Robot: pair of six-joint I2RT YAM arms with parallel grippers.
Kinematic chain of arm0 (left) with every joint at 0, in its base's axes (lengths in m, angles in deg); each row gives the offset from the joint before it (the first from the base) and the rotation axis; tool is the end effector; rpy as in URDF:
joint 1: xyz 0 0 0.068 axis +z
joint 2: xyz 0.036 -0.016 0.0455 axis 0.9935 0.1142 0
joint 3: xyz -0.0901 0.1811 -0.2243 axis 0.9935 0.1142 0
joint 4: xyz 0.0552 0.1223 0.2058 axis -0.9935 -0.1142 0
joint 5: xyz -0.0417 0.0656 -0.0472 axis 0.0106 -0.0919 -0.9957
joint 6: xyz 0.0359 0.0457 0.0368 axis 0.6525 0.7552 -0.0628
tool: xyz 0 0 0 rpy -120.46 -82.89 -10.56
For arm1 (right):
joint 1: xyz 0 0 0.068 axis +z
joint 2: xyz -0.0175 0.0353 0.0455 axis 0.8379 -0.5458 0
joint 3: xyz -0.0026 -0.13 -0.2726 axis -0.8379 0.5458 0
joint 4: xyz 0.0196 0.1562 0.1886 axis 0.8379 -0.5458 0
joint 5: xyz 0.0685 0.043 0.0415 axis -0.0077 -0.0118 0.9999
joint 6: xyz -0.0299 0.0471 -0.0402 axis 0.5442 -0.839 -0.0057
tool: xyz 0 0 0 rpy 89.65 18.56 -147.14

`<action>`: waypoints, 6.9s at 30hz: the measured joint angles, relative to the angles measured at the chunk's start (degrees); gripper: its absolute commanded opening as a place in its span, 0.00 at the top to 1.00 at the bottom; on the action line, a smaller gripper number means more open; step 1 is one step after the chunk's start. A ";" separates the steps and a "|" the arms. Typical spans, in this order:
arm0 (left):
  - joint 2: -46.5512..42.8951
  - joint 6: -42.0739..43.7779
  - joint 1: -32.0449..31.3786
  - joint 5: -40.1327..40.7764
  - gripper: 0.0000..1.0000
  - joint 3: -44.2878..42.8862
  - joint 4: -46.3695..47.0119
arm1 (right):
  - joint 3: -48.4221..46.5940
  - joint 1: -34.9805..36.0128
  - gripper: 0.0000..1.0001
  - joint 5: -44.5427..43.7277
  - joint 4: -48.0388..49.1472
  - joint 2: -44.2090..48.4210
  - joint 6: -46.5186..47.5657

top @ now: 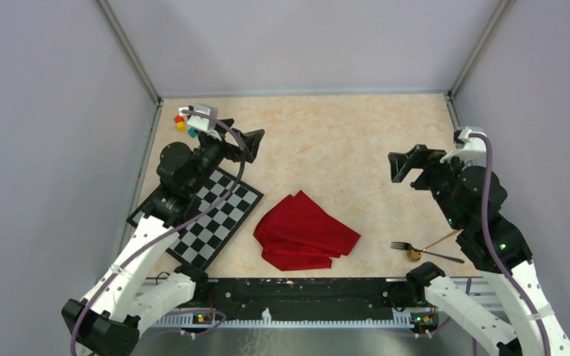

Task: Fold the napkin into a case and place the utensils inside
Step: Pick up the crumpled napkin from the center of the board, then place the crumpled napkin at the center of the board, then pick up the crumpled napkin from the center of the board.

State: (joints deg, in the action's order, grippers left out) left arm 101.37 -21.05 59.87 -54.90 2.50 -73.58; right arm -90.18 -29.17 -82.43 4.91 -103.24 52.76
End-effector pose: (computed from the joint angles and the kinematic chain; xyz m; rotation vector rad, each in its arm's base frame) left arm 0.1739 -0.0839 0.4244 0.2704 1.4363 -0.5899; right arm 0.0840 0.0265 0.4187 0.0907 1.7052 0.3726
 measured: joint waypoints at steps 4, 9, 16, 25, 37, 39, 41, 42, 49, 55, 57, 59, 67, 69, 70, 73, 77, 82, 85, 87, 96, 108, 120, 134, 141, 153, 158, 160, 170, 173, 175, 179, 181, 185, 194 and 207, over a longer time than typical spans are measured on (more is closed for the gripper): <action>2.01 -0.04 -5.68 4.96 0.01 -2.58 -3.41 | 2.08 0.00 0.01 -2.91 -1.49 0.66 -1.88; 5.79 -4.87 -11.89 7.52 0.01 -5.14 -12.24 | 9.01 0.00 0.02 -1.57 -2.14 1.81 -5.88; 3.41 -17.16 -12.92 3.17 0.01 7.91 -23.63 | 16.41 0.00 0.18 6.91 -2.91 -3.37 -10.51; 3.85 -29.77 -21.73 5.77 0.25 20.98 -32.41 | 19.02 14.38 0.19 15.04 -1.25 -27.69 -10.60; 2.01 -39.91 -25.81 18.21 0.37 29.92 -31.15 | 13.57 37.05 0.28 0.55 0.07 -45.29 -10.88; 1.66 -40.81 -25.81 18.86 0.39 30.36 -29.33 | 13.60 37.31 0.32 -1.01 0.42 -45.40 -11.39; 2.64 -41.70 -25.81 19.30 0.41 30.36 -27.98 | 13.68 37.33 0.37 -2.99 0.52 -45.62 -11.98; 3.43 -41.99 -25.81 19.43 0.43 30.34 -27.58 | 13.75 37.33 0.40 -3.63 0.59 -45.77 -12.28; 8.85 -42.66 -25.81 20.79 0.79 28.98 -24.02 | 16.52 37.33 0.78 -7.17 3.06 -46.75 -14.21; 9.38 -39.54 -25.81 22.60 1.00 24.70 -26.08 | 16.68 37.13 1.00 -11.69 3.43 -46.90 -16.26; 9.38 -37.81 -25.81 23.41 1.00 21.16 -27.65 | 16.39 36.44 1.00 -13.68 2.49 -46.34 -16.61; 9.33 -35.10 -25.81 23.82 1.00 16.02 -29.55 | 15.76 35.12 1.00 -15.37 1.25 -44.22 -16.41; 8.20 -22.23 -25.81 15.58 1.00 -8.26 -30.64 | 11.80 22.36 0.24 -5.18 4.13 -25.90 -8.48; 9.49 -20.35 -25.81 12.94 1.00 -15.10 -30.47 | 11.72 21.68 0.17 -0.17 6.43 -22.12 -7.30; 10.58 -19.80 -25.81 11.85 1.00 -18.58 -30.27 | 11.72 21.64 0.15 2.89 8.20 -20.24 -6.58; 15.58 -18.10 -25.81 9.53 1.00 -29.55 -29.62 | 11.61 21.44 0.14 7.02 11.17 -17.16 -6.34; 24.76 -15.41 -25.81 9.68 1.00 -42.69 -31.01 | 10.19 16.92 0.16 8.92 10.43 -17.70 -8.15; 35.23 -14.38 -25.79 8.90 1.00 -50.16 -33.29 | 11.98 8.98 0.16 14.71 9.84 -17.38 -9.11; 39.58 -16.90 -25.83 5.66 1.00 -49.05 -33.92 | 16.04 8.83 0.15 19.91 11.91 -13.42 -9.09; 41.72 -20.17 -25.83 2.60 1.00 -45.42 -32.22 | 18.99 8.90 0.16 20.98 12.94 -9.49 -9.97; 61.31 -28.15 -25.86 -11.47 1.00 -43.76 -29.00 | 21.18 8.85 0.32 5.18 1.29 -7.74 -20.44; 60.41 -34.29 -25.88 -15.72 1.00 -38.64 -24.70 | 36.48 10.86 0.33 7.34 18.18 -12.26 -26.03; 55.43 -32.59 -24.55 -15.26 1.00 -38.53 -25.99 | 31.17 10.56 1.00 -12.33 22.82 -22.12 -24.04; 19.56 -15.85 -13.86 -16.41 1.00 -37.68 -20.35 | -17.40 6.03 1.00 37.77 12.09 -26.56 7.30; 6.99 -12.59 -14.38 -24.57 1.00 -37.40 -19.61 | -19.67 8.20 1.00 66.23 21.64 -22.64 -3.48; 34.10 -12.63 -13.27 -8.46 0.91 -49.99 -33.03 | -19.54 -16.83 1.00 61.55 6.36 -36.26 -3.32; 62.29 -10.19 -7.93 -4.85 0.53 -62.42 -40.65 | -22.38 -26.95 0.58 55.10 -0.20 -58.38 0.02; 74.90 -9.46 -4.50 -2.27 0.41 -74.75 -46.23 | -29.57 -28.87 0.42 47.28 -4.20 -70.55 2.75; 56.41 -7.72 0.00 -4.04 0.01 -39.39 -40.98 | -36.04 -21.86 0.38 14.80 -14.53 -78.82 8.44; 49.90 -9.11 -1.60 -7.80 0.01 -33.68 -35.76 | -24.70 -18.99 0.36 17.73 -9.90 -67.67 5.22; 49.51 -10.19 -2.51 -9.33 0.01 -32.57 -31.26 | -18.25 -19.12 0.36 19.10 -7.21 -61.68 2.73; 53.99 -11.58 -2.78 -9.31 0.01 -32.22 -26.03 | -6.01 -24.50 0.35 25.31 2.51 -54.80 -3.96; 57.51 -11.63 -2.71 -8.68 0.01 -32.39 -24.39 | -0.79 -28.87 0.35 29.22 7.85 -54.60 -7.32; 64.02 -11.41 -2.67 -7.08 0.01 -34.45 -23.04 | 5.38 -35.39 0.35 34.49 12.87 -56.30 -11.72; 72.94 -11.61 -2.67 -5.97 0.12 -40.85 -21.27 | 7.96 -36.02 0.38 42.34 23.93 -61.72 -15.89; 79.36 -10.45 -2.43 -4.79 0.83 -48.06 -20.79 | 8.83 -35.21 0.79 43.01 35.04 -67.08 -21.09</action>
State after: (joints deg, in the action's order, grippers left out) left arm 180.73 -31.49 57.44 -59.69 -45.56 -94.36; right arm -81.35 -64.38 -39.42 39.95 -170.32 31.67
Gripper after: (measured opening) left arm 0.338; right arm 0.445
